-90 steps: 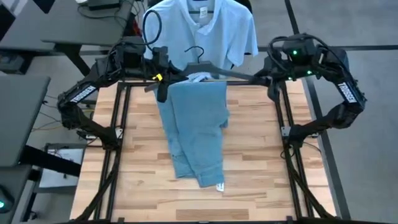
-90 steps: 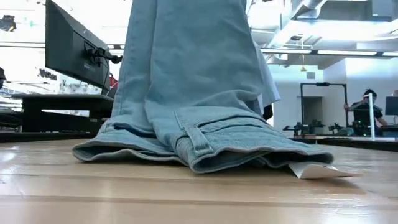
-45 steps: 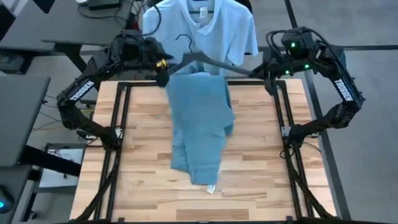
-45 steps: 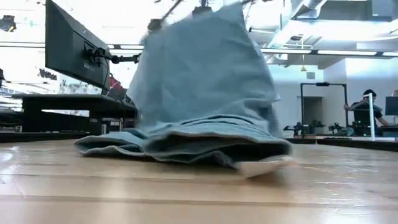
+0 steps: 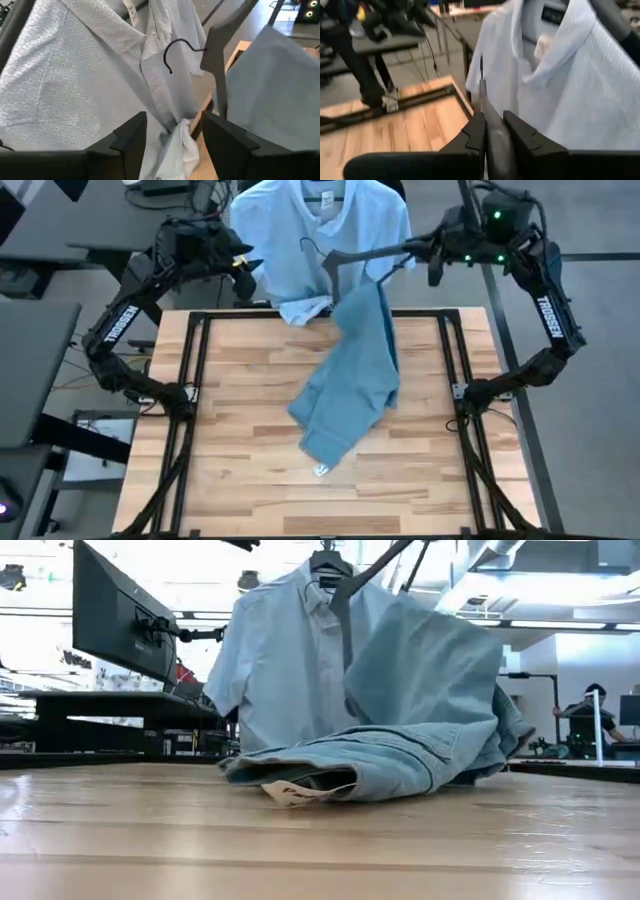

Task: Hang clothes
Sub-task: Hang the blue jeans on the rack

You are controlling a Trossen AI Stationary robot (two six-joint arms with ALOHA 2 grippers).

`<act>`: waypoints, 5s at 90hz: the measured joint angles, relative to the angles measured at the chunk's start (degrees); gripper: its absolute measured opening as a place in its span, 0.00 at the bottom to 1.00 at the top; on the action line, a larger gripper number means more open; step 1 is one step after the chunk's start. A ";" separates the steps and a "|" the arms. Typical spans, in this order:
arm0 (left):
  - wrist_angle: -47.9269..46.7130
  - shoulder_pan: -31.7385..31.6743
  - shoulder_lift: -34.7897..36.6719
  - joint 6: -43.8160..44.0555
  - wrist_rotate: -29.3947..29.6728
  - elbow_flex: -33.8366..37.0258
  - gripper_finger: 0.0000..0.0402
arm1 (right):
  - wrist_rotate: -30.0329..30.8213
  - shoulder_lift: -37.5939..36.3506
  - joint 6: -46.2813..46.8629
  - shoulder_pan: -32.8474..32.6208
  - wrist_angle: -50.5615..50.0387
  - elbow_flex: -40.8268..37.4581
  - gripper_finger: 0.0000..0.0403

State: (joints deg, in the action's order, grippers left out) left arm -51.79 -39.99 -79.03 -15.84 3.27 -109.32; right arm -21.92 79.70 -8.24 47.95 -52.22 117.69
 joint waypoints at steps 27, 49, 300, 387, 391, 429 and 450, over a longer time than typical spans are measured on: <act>0.20 0.00 -0.06 0.01 0.00 0.00 0.42 | 0.46 0.33 2.74 1.42 24.65 0.02 0.07; 0.47 0.02 -0.08 0.11 0.00 0.02 0.42 | -1.42 3.22 6.11 2.85 40.49 0.07 0.07; 48.48 3.12 -18.48 7.16 -29.70 5.94 0.08 | -0.87 9.60 3.50 -14.41 36.64 16.15 0.10; -24.16 -2.89 -4.52 -5.72 -8.95 1.08 0.07 | 0.59 14.09 -5.58 0.57 -21.54 16.14 0.30; -24.78 -2.87 -4.45 -5.34 -9.00 0.59 0.07 | 0.56 14.08 -5.33 0.82 -22.36 16.13 0.33; -32.05 0.07 -4.43 -2.44 -11.85 -5.06 0.06 | -2.17 17.05 -13.77 -1.26 -20.17 16.06 0.49; -31.19 2.40 -4.49 -2.95 -12.08 -4.87 0.06 | -9.02 22.86 -17.79 -6.54 -18.89 16.05 0.47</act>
State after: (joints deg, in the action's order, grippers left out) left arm -82.98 -37.58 -83.53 -18.78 -8.82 -114.19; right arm -30.94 102.56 -26.03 41.41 -71.11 133.74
